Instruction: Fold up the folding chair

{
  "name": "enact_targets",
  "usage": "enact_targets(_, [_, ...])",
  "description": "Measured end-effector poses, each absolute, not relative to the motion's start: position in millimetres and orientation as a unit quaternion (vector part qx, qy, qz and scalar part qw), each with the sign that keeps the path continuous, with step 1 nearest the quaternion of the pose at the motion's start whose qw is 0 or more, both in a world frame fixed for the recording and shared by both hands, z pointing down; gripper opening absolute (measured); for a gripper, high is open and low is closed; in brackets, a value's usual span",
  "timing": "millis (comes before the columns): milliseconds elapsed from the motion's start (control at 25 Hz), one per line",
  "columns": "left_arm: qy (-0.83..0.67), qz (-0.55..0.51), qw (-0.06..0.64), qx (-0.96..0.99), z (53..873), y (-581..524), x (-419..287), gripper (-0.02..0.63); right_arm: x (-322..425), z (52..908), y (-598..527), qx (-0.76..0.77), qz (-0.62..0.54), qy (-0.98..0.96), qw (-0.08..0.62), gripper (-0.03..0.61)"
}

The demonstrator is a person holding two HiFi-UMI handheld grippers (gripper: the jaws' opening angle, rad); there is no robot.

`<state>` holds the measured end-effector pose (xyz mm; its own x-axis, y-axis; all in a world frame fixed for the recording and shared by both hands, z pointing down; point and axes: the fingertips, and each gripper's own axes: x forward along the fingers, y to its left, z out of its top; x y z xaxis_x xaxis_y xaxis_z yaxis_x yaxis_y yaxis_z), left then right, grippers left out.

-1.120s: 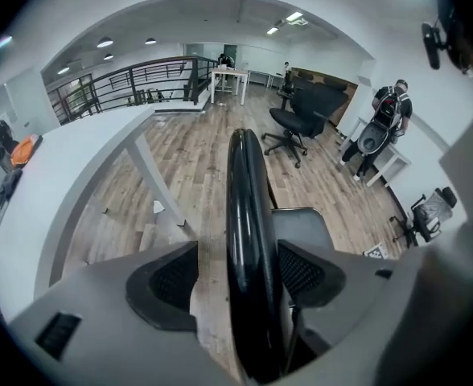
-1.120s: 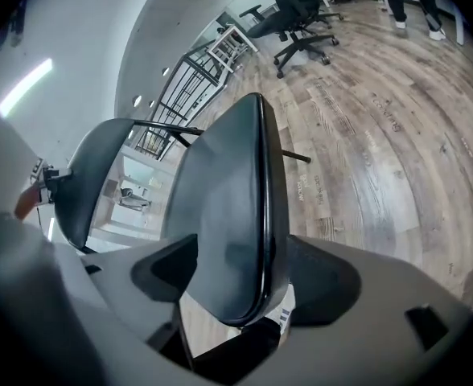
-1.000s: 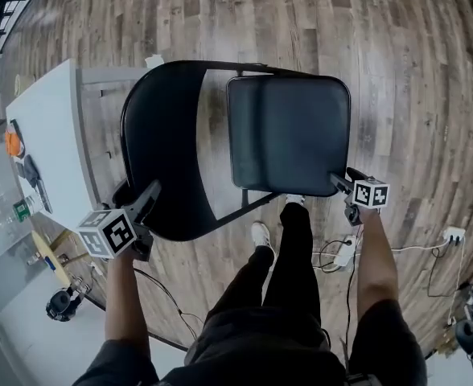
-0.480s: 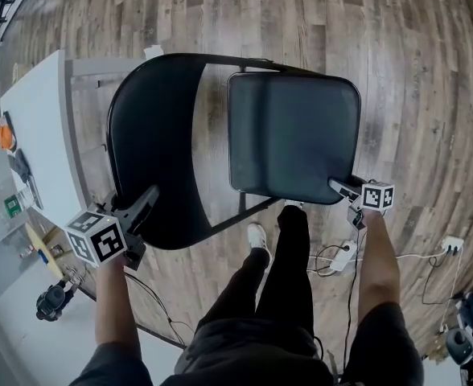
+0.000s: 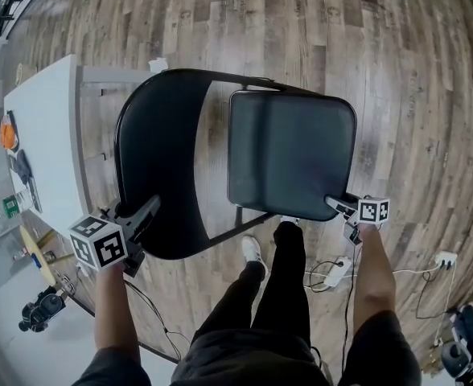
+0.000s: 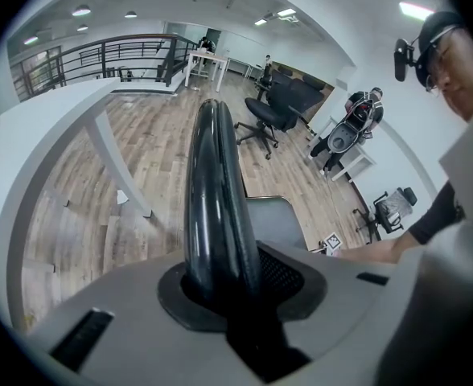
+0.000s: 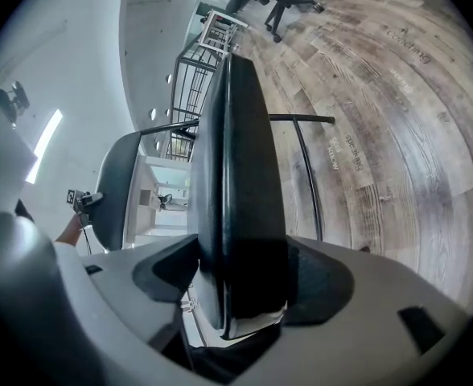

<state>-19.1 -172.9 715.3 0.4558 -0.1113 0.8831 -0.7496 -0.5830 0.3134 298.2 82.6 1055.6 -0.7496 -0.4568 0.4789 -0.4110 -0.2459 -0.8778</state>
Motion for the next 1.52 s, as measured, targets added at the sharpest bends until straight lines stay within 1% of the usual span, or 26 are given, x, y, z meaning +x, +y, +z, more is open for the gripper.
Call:
enact_targets(280, [-0.278,0.438,0.363,0.774,685,-177,-32,0.087,273,1011,78,-0.342,-0.707,0.618,-0.002,0.316])
enact_targets(480, [-0.269,0.422,0.389,0.774,661,-172,-36,0.071,254,969,64,-0.336,-0.700,0.630,-0.012,0.297])
enact_targets(760, [-0.274,0.421,0.383,0.775,627,-178,-62,0.067,212,910,48,-0.330,-0.689,0.645,-0.016,0.276])
enact_targets(960, [-0.277,0.419,0.382,0.776,610,-184,-76,0.067,178,869,36,-0.308,-0.674,0.671,-0.040,0.275])
enact_targets(1240, [-0.288,0.417,0.387,0.770,573,-198,-115,0.067,106,788,2,-0.308,-0.658,0.687,0.013,0.275])
enact_targets(1520, [-0.302,0.427,0.373,0.767,543,-207,-149,0.067,16,721,-31,-0.268,-0.641,0.719,0.031,0.275])
